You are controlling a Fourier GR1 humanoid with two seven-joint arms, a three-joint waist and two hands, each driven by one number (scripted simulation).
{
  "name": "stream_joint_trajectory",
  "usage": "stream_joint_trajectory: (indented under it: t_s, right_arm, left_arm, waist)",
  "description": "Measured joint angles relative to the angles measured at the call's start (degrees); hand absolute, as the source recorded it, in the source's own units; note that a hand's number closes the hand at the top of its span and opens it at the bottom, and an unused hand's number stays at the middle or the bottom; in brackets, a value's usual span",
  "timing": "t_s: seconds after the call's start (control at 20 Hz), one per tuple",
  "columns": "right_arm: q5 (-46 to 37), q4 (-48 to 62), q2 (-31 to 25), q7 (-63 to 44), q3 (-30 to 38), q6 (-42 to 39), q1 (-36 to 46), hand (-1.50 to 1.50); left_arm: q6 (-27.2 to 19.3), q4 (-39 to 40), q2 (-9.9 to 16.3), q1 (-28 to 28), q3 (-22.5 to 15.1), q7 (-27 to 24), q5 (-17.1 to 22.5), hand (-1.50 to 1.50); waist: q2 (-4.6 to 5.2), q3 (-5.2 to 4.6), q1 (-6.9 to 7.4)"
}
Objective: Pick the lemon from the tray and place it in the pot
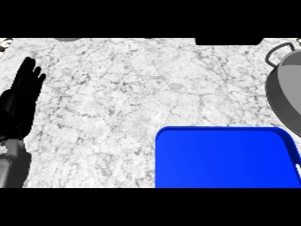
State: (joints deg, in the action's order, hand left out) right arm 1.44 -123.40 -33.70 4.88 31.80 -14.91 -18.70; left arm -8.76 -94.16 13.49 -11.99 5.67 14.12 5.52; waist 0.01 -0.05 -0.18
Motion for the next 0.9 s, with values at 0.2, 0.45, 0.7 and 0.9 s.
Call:
stream_joint_trajectory:
  t_s: [0.2,0.45,0.7,0.9]
  right_arm:
    - [1.3,9.9,-3.6,-0.6,1.5,-1.7,7.3,1.5]
    - [-0.2,24.0,-6.0,1.5,-0.1,-2.7,16.0,1.5]
    - [-8.5,34.7,-8.0,7.6,-1.9,2.4,22.2,1.5]
    - [-20.1,41.5,-8.6,12.4,-4.8,11.6,24.6,1.5]
  left_arm:
    - [0.6,0.1,-0.3,0.3,0.0,-0.4,0.0,0.0]
    - [1.1,0.5,-0.7,0.2,0.2,-0.9,0.1,0.0]
    - [0.8,0.5,-1.2,-0.5,-0.6,-0.7,-0.8,0.0]
    - [1.1,0.7,-1.6,-0.7,-0.7,-0.9,-0.6,0.0]
  waist:
    - [0.05,0.05,0.4]
    - [0.13,0.05,0.77]
    - [0.39,0.12,1.5]
    - [0.59,0.14,2.13]
